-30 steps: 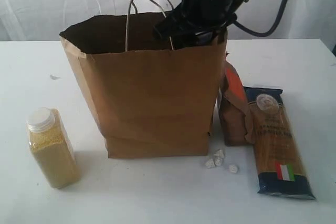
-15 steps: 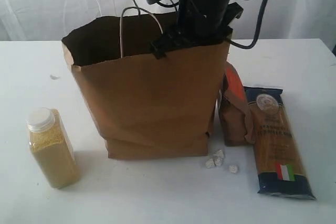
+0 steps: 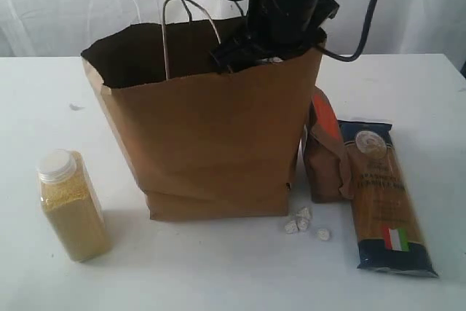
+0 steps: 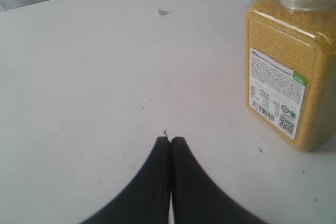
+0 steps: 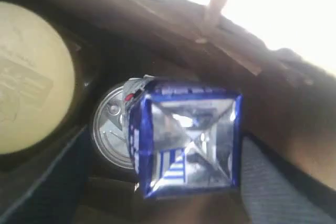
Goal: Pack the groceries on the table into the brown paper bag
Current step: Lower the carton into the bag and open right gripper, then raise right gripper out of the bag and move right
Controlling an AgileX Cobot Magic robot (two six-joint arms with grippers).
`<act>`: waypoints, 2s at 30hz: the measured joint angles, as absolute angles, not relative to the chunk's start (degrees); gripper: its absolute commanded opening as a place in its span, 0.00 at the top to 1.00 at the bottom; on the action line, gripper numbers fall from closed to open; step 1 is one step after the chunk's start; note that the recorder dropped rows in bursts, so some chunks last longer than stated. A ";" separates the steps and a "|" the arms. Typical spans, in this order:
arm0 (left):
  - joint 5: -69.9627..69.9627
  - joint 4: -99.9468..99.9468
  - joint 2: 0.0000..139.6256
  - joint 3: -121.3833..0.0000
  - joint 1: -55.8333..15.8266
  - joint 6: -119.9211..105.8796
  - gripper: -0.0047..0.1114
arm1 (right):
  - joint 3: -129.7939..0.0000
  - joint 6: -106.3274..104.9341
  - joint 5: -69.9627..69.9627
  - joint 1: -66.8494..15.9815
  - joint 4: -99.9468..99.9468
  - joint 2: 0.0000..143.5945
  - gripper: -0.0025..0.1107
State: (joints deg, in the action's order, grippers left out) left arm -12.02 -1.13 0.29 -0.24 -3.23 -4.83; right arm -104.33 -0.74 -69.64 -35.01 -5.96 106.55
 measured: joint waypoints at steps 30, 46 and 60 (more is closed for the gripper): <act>-12.02 -1.13 0.29 -0.24 -3.23 -4.83 0.96 | -104.33 -0.87 -65.48 -35.01 -5.96 94.05 0.35; -12.02 -1.13 0.29 -0.24 -3.23 -4.83 0.96 | -101.89 -1.01 -68.63 -35.01 -6.07 76.75 0.36; -12.02 -1.13 0.29 -0.24 -3.23 -4.83 0.96 | -48.92 0.96 -64.31 -35.01 -1.78 50.42 0.80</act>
State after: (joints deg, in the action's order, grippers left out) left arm -12.02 -1.13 0.29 -0.24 -3.23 -4.83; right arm -48.92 0.96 -64.31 -35.01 -1.78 50.42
